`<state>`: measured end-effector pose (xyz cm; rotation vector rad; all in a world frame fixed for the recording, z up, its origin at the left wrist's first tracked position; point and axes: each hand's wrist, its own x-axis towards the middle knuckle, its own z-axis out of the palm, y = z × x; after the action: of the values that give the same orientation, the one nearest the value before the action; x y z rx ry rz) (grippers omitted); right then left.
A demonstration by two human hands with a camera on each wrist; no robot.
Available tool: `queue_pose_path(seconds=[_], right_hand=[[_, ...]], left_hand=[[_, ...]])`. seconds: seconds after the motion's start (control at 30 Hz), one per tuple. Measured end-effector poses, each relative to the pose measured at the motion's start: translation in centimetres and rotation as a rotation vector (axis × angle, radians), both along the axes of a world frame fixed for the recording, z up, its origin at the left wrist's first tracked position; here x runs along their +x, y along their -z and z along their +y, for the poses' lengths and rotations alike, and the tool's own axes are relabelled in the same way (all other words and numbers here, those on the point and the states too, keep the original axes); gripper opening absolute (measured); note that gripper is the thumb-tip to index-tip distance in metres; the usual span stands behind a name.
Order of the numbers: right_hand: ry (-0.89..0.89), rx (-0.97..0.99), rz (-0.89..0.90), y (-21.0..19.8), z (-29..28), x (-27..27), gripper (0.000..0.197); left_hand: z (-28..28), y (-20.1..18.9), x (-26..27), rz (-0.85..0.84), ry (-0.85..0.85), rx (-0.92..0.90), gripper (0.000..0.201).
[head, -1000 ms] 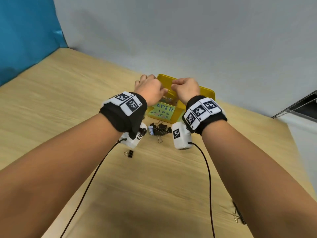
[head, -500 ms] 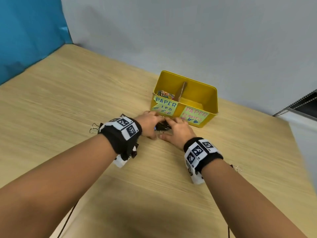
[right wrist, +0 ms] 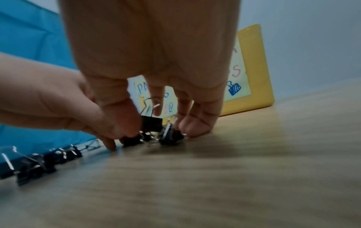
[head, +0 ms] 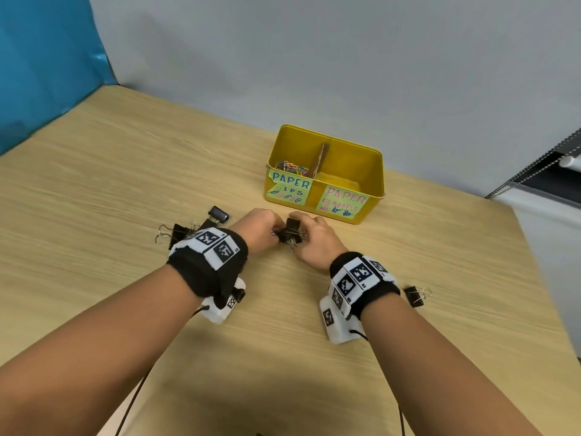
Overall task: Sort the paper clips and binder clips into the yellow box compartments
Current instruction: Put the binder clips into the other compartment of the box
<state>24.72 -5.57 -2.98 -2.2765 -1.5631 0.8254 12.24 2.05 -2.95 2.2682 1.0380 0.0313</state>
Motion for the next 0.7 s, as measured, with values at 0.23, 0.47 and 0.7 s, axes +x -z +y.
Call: queue_pose_path(seconds=[0.23, 0.47, 0.7], right_hand=[[-0.076, 0.020, -0.242, 0.4, 0.0, -1.5, 0.047], [0.112, 0.043, 0.078, -0.8, -1.6, 1.6, 0.039], [0.334, 0.473, 0.637, -7.2, -1.6, 5.3, 0.042]], left_hand=[[-0.7, -0.3, -1.6, 0.002, -0.058, -0.021, 0.038], [-0.5, -1.7, -2.2, -0.012, -0.067, -0.048, 0.038], [-0.3, -7.8, 3.3, -0.299, -0.005, 0.044, 0.042]])
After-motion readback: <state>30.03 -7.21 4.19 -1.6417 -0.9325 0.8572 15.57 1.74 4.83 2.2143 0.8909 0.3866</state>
